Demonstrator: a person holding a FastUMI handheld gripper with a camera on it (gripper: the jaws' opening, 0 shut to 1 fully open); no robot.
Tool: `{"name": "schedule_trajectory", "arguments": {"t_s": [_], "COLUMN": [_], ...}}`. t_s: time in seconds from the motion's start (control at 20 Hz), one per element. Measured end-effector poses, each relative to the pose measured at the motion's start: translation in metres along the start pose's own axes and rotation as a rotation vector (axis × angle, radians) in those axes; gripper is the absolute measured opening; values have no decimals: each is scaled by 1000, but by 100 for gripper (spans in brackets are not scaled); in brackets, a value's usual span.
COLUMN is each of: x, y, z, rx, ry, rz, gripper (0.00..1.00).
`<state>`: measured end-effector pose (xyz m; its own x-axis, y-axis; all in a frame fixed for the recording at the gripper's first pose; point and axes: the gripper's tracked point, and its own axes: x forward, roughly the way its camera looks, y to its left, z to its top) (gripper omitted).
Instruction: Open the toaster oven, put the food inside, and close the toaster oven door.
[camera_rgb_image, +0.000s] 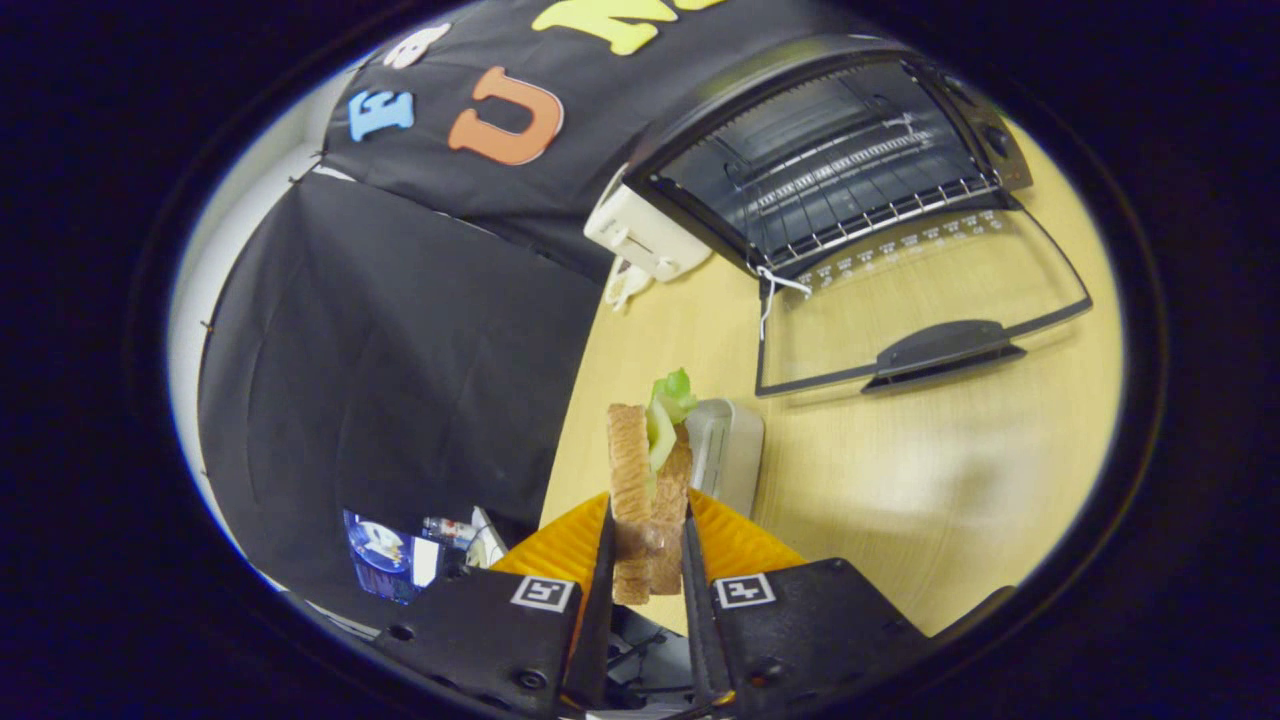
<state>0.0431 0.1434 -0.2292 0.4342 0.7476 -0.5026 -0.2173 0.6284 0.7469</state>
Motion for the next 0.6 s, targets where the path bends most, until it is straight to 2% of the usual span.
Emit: {"name": "schedule_trajectory", "arguments": {"t_s": [0.2,0.45,0.6], "x": [-9,-7,-5], "y": [2,-24,-52], "z": [21,48,73], "rx": [-101,-32,-44], "ry": [-131,-235,-332], "rz": [45,39,-15], "gripper": [38,38,38]}}
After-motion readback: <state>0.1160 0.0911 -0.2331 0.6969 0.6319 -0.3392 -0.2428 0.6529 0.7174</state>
